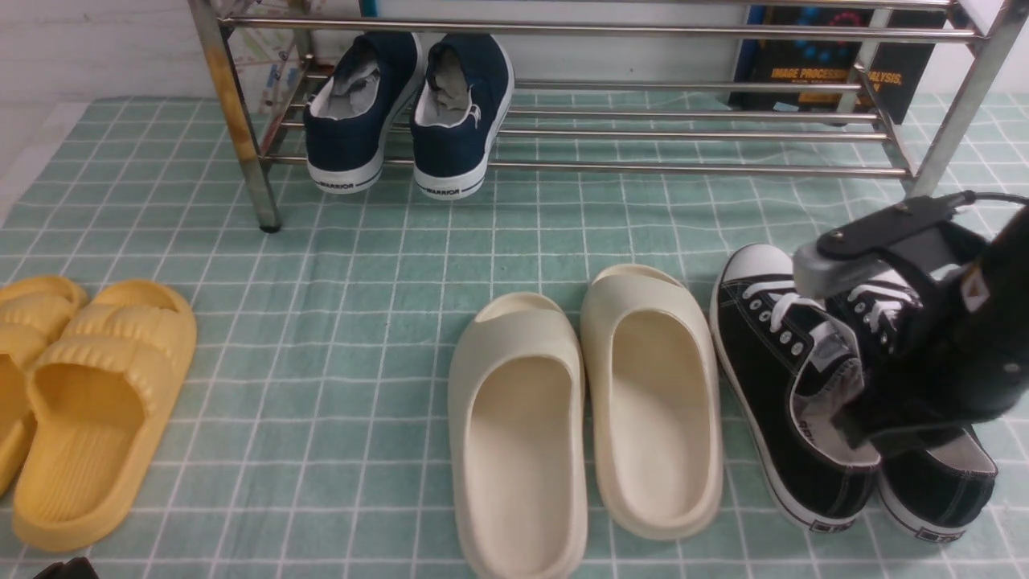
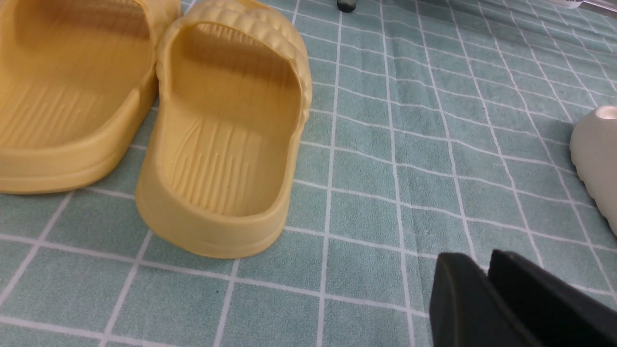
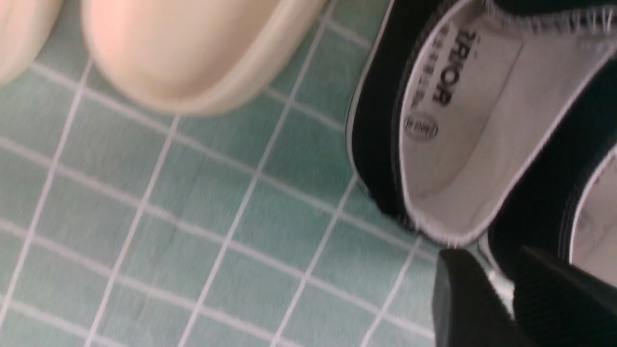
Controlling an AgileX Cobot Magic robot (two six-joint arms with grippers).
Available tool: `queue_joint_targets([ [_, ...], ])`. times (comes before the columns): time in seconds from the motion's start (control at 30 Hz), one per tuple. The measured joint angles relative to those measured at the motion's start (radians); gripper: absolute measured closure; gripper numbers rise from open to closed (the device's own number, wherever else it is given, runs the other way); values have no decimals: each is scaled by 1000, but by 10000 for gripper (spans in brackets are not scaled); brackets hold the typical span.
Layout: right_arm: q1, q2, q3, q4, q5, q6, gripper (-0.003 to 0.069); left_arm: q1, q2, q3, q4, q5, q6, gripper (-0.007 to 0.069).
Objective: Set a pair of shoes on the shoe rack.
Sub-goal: Use the right arm to grab the shoe closest to it
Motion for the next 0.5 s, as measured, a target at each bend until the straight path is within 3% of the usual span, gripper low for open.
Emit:
queue_joint_targets([
  [0.13, 1, 95, 0, -21, -112, 21, 248, 0, 0, 0, 0, 0, 0, 520],
  [0.23, 1, 152, 0, -21, -164, 24, 179, 0, 0, 0, 0, 0, 0, 515],
  [0.33, 1, 208, -3, -20, -190, 28, 173, 0, 0, 0, 0, 0, 0, 512],
  [0.5, 5, 268, -8, 7, -194, 32, 300, 0, 0, 0, 0, 0, 0, 511],
])
